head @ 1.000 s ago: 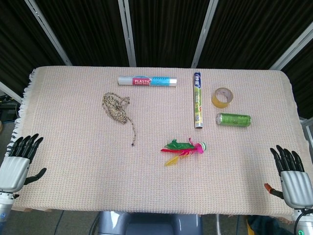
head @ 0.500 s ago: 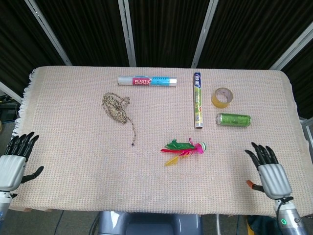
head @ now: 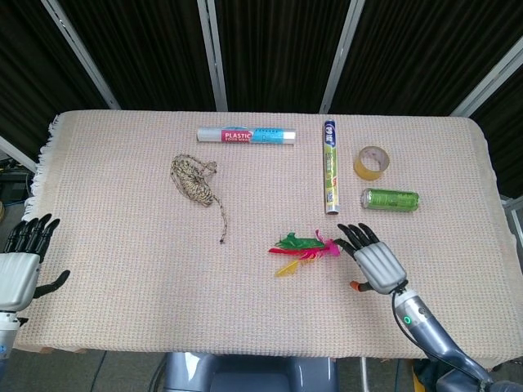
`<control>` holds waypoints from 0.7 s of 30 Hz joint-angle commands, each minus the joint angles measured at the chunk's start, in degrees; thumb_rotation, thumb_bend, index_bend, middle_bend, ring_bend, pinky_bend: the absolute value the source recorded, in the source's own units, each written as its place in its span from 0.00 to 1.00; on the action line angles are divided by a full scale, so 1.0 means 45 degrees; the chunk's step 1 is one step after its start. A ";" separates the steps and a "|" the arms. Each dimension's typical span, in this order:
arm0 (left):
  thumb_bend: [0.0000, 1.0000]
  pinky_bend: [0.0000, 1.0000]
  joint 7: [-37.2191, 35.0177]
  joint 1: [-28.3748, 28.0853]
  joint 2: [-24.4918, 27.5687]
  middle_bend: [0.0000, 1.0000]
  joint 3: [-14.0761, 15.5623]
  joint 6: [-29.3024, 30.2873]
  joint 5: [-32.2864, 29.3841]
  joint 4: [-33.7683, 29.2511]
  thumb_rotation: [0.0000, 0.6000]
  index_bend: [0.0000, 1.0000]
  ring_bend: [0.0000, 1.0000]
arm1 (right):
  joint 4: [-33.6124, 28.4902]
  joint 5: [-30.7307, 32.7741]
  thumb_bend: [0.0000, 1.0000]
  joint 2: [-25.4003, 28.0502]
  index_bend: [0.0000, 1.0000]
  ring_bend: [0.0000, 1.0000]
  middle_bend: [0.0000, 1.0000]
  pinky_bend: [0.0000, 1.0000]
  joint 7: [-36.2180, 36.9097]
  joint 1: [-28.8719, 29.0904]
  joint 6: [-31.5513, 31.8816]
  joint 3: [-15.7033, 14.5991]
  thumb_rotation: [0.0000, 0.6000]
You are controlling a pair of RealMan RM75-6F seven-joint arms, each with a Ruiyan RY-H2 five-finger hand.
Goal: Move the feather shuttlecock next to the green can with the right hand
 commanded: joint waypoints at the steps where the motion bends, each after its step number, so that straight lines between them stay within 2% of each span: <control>1: 0.24 0.00 0.0009 -0.0062 -0.0031 0.00 -0.0149 -0.0208 -0.0340 0.0090 1.00 0.00 0.00 | 0.0493 0.0455 0.06 -0.0516 0.18 0.00 0.00 0.00 -0.0046 0.0634 -0.0702 0.0312 1.00; 5: 0.24 0.00 -0.0158 -0.0179 0.0026 0.00 -0.0146 -0.0498 -0.0419 0.0065 1.00 0.00 0.00 | 0.0896 0.0873 0.06 -0.0925 0.14 0.00 0.00 0.00 -0.0042 0.1254 -0.1460 0.0469 1.00; 13: 0.24 0.00 -0.0369 -0.0252 0.0010 0.00 -0.0232 -0.0601 -0.0550 0.0257 1.00 0.00 0.00 | 0.1488 0.1602 0.06 -0.1647 0.14 0.00 0.00 0.00 -0.0281 0.2227 -0.2523 0.0644 1.00; 18: 0.24 0.00 -0.0465 -0.0323 0.0020 0.00 -0.0280 -0.0779 -0.0704 0.0336 1.00 0.00 0.00 | 0.1873 0.1991 0.07 -0.2232 0.18 0.00 0.00 0.00 -0.0544 0.2743 -0.3025 0.0663 1.00; 21: 0.24 0.00 -0.0548 -0.0334 0.0040 0.00 -0.0292 -0.0822 -0.0758 0.0382 1.00 0.00 0.00 | 0.2087 0.2159 0.12 -0.2560 0.27 0.00 0.00 0.00 -0.0677 0.2991 -0.3137 0.0677 1.00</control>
